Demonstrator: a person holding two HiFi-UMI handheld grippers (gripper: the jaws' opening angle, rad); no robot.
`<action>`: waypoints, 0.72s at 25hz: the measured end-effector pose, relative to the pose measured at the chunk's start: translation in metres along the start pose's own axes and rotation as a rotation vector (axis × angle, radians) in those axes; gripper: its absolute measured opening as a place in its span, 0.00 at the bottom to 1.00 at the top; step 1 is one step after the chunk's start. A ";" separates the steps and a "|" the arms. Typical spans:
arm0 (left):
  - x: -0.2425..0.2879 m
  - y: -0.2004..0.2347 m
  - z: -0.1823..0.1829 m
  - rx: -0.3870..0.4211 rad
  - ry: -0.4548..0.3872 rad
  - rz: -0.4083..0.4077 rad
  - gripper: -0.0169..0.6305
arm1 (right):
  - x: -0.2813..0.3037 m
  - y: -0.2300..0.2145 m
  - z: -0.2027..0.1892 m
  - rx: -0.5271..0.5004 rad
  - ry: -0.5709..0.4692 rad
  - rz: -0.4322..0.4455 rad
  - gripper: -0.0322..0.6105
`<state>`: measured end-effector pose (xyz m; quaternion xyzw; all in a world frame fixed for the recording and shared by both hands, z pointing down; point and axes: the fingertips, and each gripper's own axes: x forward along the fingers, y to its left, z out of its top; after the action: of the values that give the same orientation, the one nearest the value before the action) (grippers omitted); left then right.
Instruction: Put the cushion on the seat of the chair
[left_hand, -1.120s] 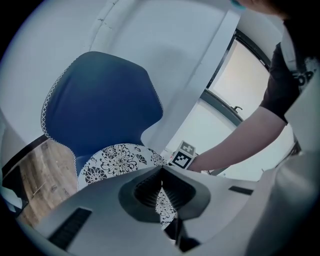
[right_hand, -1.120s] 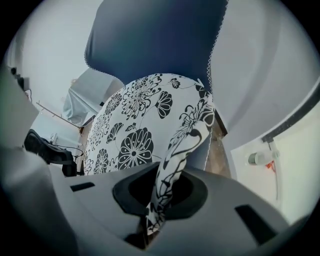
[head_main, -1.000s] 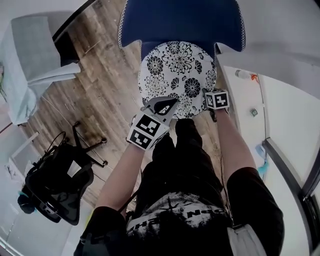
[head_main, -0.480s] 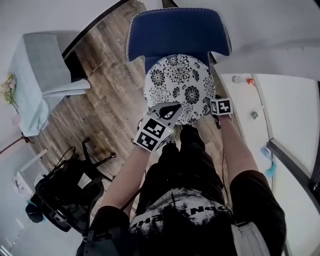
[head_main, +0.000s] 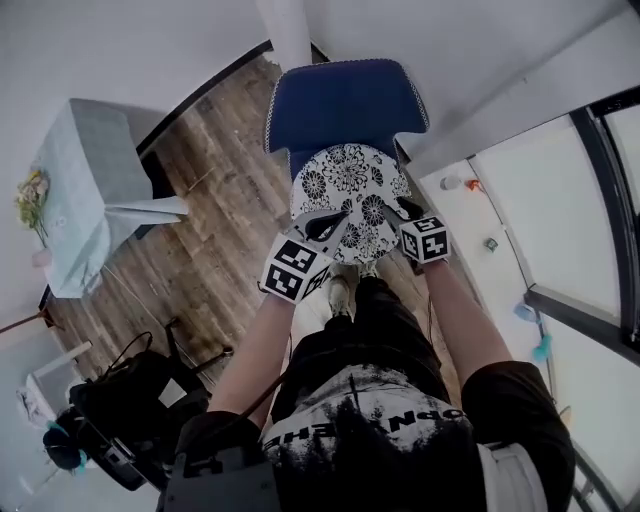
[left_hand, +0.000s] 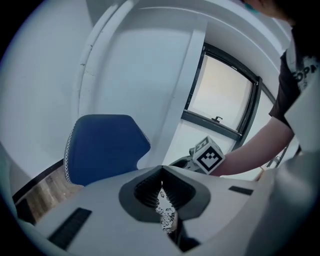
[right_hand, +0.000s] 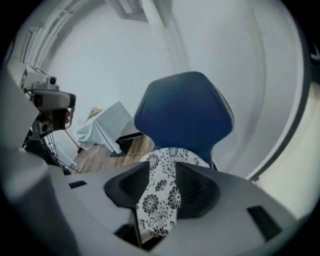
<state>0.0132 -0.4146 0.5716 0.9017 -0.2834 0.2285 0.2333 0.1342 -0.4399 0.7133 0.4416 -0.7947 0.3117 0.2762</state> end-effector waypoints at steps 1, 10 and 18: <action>-0.008 0.000 0.002 -0.003 -0.015 0.006 0.05 | -0.008 0.013 0.013 -0.021 -0.030 0.010 0.31; -0.088 0.004 0.024 -0.005 -0.167 0.088 0.05 | -0.090 0.127 0.101 -0.161 -0.263 0.138 0.08; -0.150 -0.003 0.049 0.013 -0.274 0.134 0.05 | -0.153 0.205 0.144 -0.260 -0.401 0.266 0.08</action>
<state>-0.0815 -0.3787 0.4501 0.9051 -0.3704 0.1203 0.1708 0.0014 -0.3798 0.4583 0.3473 -0.9178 0.1471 0.1244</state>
